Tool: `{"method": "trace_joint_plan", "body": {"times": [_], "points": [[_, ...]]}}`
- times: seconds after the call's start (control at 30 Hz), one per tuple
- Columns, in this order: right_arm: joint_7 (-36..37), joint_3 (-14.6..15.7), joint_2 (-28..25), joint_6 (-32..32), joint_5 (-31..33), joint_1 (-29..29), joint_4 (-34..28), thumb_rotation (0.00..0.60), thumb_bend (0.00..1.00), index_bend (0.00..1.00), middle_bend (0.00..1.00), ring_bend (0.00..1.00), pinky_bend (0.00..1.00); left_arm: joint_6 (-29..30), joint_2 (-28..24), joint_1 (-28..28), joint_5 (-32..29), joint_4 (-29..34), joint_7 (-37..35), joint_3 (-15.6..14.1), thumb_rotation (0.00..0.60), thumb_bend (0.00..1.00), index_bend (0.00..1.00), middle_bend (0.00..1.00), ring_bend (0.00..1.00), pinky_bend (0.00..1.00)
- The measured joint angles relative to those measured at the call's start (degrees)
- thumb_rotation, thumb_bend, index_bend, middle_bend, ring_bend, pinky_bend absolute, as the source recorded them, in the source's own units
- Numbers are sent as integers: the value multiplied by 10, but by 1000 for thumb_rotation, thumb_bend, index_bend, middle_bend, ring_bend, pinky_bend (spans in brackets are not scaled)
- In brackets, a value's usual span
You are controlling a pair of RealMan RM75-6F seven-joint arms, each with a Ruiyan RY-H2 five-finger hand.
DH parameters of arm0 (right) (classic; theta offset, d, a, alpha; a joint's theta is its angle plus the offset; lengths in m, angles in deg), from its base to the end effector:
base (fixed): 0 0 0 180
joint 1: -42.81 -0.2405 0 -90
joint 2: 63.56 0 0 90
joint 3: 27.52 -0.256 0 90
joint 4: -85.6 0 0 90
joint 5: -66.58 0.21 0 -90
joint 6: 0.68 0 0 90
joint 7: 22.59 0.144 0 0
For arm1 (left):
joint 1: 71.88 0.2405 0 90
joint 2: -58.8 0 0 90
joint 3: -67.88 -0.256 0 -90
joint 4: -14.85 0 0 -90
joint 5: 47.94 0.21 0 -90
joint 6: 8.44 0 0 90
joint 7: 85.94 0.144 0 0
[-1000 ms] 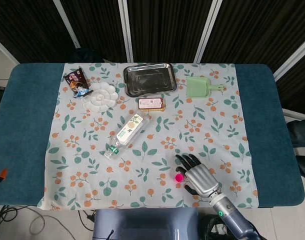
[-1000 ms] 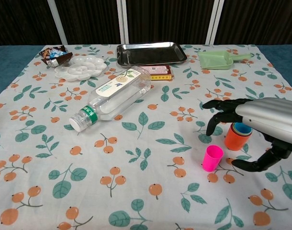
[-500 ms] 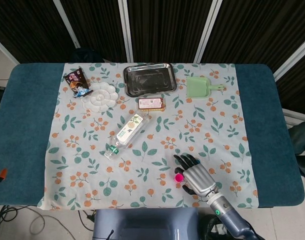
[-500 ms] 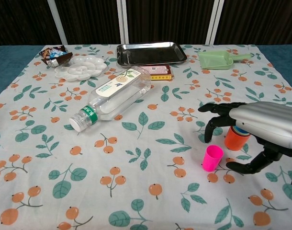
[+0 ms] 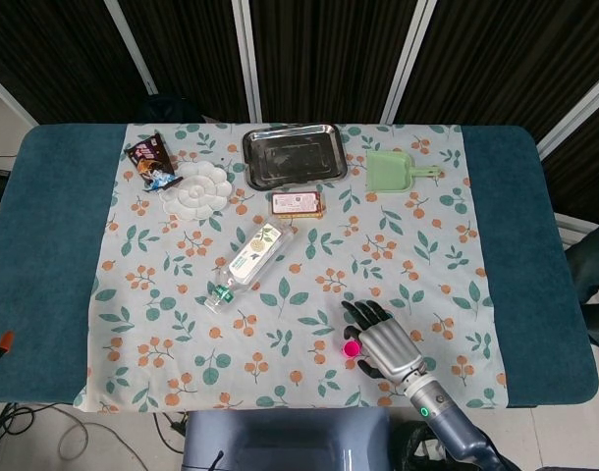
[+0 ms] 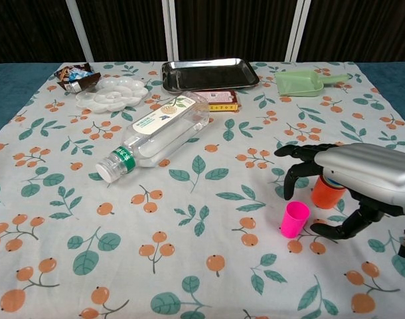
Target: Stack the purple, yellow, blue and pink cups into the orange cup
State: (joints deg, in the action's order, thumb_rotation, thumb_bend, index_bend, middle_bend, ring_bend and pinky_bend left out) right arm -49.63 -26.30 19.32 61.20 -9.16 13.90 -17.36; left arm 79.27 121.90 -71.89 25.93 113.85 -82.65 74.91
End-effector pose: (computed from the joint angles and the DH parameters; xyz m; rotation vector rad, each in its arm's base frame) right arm -0.1685 -0.2269 -0.0099 2.0148 -0.9760 0.8765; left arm -0.3242 0.1641 0.1799 -1.0918 -0.9853 -0.8325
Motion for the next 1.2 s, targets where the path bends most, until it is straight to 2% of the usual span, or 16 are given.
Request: {"method": "trace_joint_plan", "body": {"times": [1.2], "points": [[7, -13, 11, -8, 6, -2, 11, 600, 395, 485, 0, 96, 102, 1, 1, 1, -1, -1, 1, 0, 600, 223, 169, 68, 5, 0]]}}
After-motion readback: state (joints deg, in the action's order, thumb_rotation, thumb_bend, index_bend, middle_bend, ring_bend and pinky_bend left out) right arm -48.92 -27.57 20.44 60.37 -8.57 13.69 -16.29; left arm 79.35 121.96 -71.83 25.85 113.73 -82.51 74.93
